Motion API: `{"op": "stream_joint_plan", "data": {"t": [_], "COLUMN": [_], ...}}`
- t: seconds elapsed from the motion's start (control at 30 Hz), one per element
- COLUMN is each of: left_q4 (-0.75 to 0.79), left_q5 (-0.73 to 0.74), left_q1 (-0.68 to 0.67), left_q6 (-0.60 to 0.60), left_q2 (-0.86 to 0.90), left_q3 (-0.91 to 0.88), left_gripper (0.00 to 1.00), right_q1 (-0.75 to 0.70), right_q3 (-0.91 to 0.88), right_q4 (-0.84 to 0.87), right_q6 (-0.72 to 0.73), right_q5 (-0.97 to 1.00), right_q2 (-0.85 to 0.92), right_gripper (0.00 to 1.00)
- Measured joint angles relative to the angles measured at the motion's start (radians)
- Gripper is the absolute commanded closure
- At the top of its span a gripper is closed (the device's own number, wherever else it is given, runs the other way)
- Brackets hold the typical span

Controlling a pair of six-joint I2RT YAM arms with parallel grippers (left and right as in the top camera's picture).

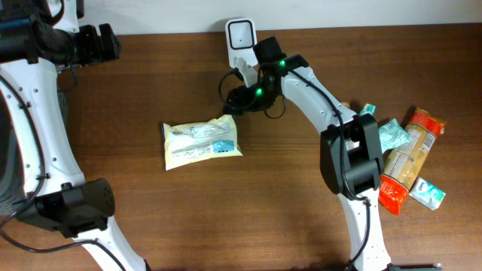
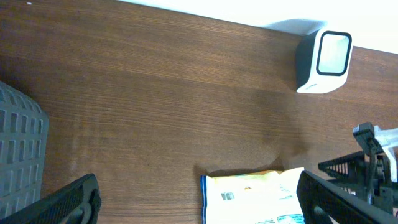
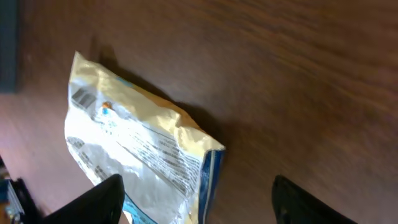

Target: Scan the item barcode

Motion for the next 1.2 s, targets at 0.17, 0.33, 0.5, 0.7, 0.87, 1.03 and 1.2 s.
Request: {"op": "stream_joint_plan", "data": {"t": [0.17, 0.33, 0.5, 0.7, 0.87, 1.03, 1.2], "left_q4": [0.0, 0.0, 0.0, 0.0, 0.0, 0.0, 0.0], "left_q5": [0.0, 0.0, 0.0, 0.0, 0.0, 0.0, 0.0], "left_q1": [0.0, 0.0, 0.0, 0.0, 0.0, 0.0, 0.0], "left_q6": [0.0, 0.0, 0.0, 0.0, 0.0, 0.0, 0.0], "left_q2": [0.0, 0.0, 0.0, 0.0, 0.0, 0.0, 0.0], "left_q3": [0.0, 0.0, 0.0, 0.0, 0.0, 0.0, 0.0], "left_gripper": [0.01, 0.01, 0.01, 0.01, 0.01, 0.01, 0.01], "right_q1": [0.008, 0.073, 0.121, 0.12, 0.101, 0.014, -0.126], "right_q3": [-0.107, -0.165, -0.175, -0.187, -0.187, -0.196, -0.196], "right_q4": [0.031, 0.106, 0.17, 0.196, 0.195, 0.2, 0.204], "right_q6": [0.162, 0.15, 0.243, 0.292, 0.214, 0.126, 0.08], "right_q5": [-0.026, -0.101, -0.094, -0.101, -0.182, -0.3, -0.446], "right_q2": [0.0, 0.0, 0.01, 0.041, 0.041, -0.072, -0.243], "right_gripper": [0.24, 0.24, 0.96, 0.96, 0.96, 0.96, 0.96]}}
